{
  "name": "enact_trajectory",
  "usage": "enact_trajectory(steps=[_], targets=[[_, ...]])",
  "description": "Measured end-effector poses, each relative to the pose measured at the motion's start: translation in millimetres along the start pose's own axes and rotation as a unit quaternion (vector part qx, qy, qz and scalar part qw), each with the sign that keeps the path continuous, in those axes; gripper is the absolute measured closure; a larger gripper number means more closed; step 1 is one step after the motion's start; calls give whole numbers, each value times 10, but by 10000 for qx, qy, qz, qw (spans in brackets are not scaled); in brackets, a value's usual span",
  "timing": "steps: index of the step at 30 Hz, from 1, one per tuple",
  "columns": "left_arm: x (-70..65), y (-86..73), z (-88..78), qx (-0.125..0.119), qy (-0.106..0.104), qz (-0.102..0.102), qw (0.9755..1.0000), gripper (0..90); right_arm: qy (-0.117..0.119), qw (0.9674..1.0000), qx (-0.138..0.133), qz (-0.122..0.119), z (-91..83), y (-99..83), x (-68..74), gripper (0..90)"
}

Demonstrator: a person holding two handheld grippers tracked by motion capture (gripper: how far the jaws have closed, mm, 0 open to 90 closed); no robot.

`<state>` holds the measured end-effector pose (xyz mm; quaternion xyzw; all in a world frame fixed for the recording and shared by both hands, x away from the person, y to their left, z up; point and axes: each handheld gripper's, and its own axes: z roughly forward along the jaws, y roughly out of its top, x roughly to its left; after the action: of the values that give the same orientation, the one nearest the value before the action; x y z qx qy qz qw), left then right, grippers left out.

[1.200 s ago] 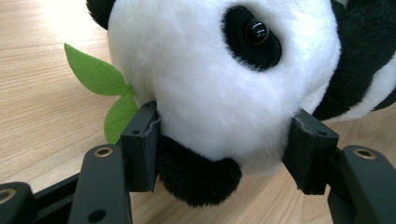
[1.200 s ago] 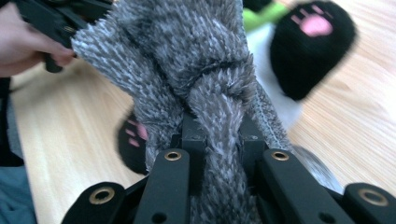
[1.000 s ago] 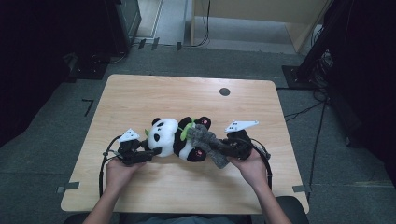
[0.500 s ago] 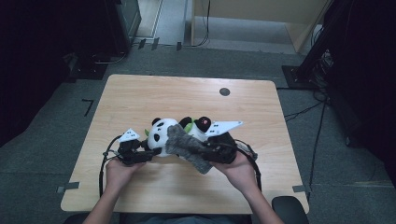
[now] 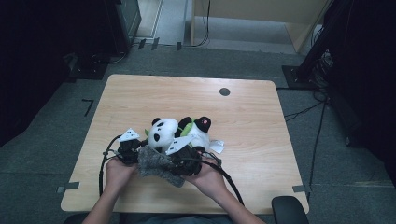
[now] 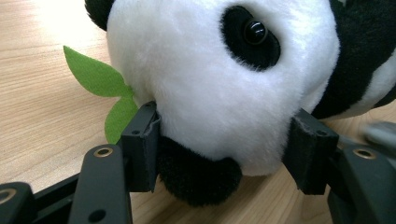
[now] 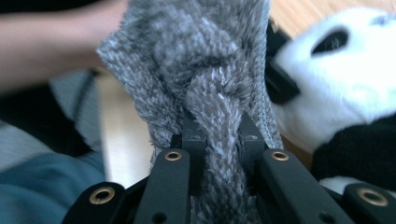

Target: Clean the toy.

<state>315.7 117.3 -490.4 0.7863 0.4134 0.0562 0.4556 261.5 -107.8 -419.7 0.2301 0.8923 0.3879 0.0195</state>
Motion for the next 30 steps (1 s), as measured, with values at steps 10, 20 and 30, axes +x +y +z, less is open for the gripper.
enact_trajectory(steps=[10, 20, 30], targets=[[-5, -4, 1, 7, -7, 4, 10000, 386, -867, 9962, 66, -41, 205, -187, -156, 793], [-16, -7, 10, 18, -2, 22, 10000, 396, -1109, 9938, 37, 44, 82, -358, -217, 795], [-24, -6, 15, 15, 1, -2, 10000, 403, -1323, 9911, -105, 137, -166, -522, -213, 795]])
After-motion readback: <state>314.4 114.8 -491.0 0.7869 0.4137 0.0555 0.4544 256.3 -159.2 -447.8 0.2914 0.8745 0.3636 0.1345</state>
